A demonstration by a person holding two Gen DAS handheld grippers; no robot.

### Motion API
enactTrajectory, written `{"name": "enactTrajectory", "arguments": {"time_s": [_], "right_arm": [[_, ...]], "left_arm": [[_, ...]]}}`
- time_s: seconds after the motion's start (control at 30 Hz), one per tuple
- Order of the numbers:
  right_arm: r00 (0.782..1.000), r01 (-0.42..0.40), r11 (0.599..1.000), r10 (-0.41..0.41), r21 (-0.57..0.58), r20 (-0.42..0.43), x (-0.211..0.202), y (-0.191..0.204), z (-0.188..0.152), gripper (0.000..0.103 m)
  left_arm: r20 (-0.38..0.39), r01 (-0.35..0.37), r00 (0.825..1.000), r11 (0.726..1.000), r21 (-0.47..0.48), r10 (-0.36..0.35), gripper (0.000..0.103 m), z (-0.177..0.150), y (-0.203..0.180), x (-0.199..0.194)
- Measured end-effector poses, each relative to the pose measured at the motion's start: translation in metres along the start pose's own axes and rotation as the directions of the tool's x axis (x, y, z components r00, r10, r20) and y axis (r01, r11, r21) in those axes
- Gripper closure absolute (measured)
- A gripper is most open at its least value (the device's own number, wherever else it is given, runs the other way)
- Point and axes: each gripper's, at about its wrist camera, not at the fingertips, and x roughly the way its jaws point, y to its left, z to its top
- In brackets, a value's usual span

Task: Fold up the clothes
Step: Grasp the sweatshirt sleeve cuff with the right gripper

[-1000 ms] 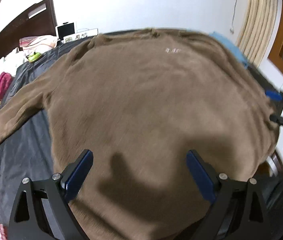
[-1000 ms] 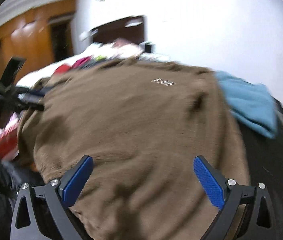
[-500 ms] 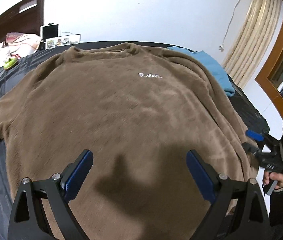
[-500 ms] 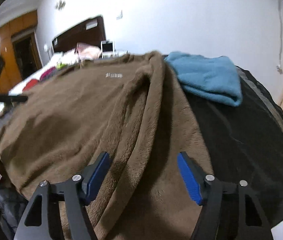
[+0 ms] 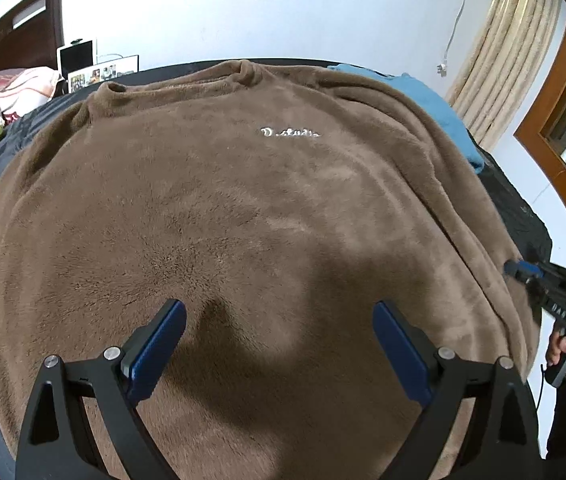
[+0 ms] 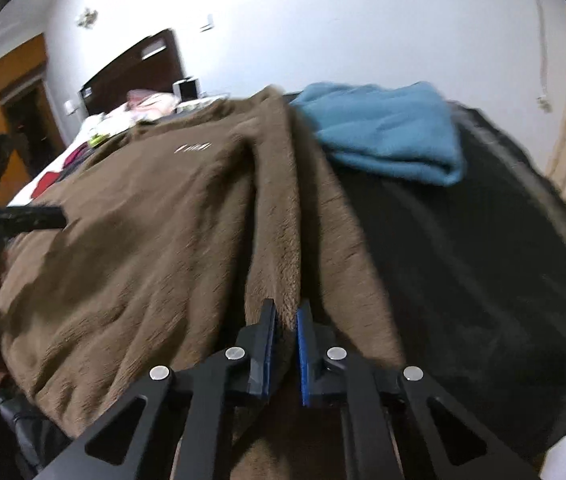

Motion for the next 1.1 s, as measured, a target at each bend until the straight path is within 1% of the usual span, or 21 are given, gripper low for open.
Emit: {"name": "enactTrajectory", "arguments": {"time_s": [0.1,0.17,0.27,0.43,0.57,0.63,0.77,0.83,0.97,1.03,1.07,1.1], "right_arm": [[0.992,0.112,0.994,-0.112,-0.008,0.05,-0.01,-0.007,0.009,0.095],[0.987,0.138,0.99,-0.138,0.004,0.078,-0.017,-0.013,0.015,0.095],[0.974,0.193,0.981,-0.192,0.008,0.116,-0.025,-0.019,0.025,0.095],[0.954,0.266,0.964,-0.267,0.03,0.137,-0.026,-0.036,0.034,0.095],[0.933,0.324,0.945,-0.327,0.048,0.153,-0.026,-0.05,0.042,0.095],[0.91,0.374,0.926,-0.377,0.053,0.174,-0.03,-0.059,0.052,0.095],[0.85,0.485,0.871,-0.49,0.075,0.193,-0.028,-0.085,0.074,0.095],[0.843,0.504,0.859,-0.512,0.089,0.168,-0.019,-0.101,0.081,0.095],[0.888,0.417,0.892,-0.441,0.174,0.129,-0.007,-0.132,0.08,0.094],[0.908,0.369,0.908,-0.398,0.199,0.133,-0.012,-0.132,0.073,0.094],[0.914,0.35,0.918,-0.378,0.186,0.146,-0.017,-0.125,0.068,0.092],[0.92,0.331,0.928,-0.358,0.172,0.157,-0.022,-0.119,0.062,0.084]], "left_arm": [[-0.004,0.003,1.0,1.0,-0.013,-0.003,0.007,0.003,0.003,0.004],[-0.006,0.007,1.0,1.0,-0.016,-0.007,0.007,0.004,0.004,0.006],[-0.008,0.014,1.0,1.0,-0.017,-0.014,0.007,0.008,0.003,0.01],[-0.008,0.015,1.0,1.0,-0.025,-0.015,0.007,0.014,0.001,0.016],[-0.012,0.011,1.0,0.999,-0.032,-0.011,0.007,0.016,0.002,0.021],[-0.018,0.011,1.0,0.999,-0.033,-0.012,0.007,0.017,0.003,0.024],[-0.017,0.018,1.0,0.999,-0.039,-0.019,0.007,0.017,0.002,0.029],[-0.017,0.02,1.0,0.999,-0.041,-0.02,0.007,0.016,0.002,0.033],[-0.018,0.018,1.0,0.999,-0.04,-0.019,0.007,0.015,0.002,0.038],[-0.015,0.019,1.0,0.999,-0.037,-0.019,0.007,0.014,0.002,0.038],[-0.013,0.019,1.0,0.999,-0.036,-0.02,0.007,0.014,0.002,0.038],[-0.013,0.02,1.0,0.999,-0.035,-0.02,0.007,0.014,0.002,0.039]]}}
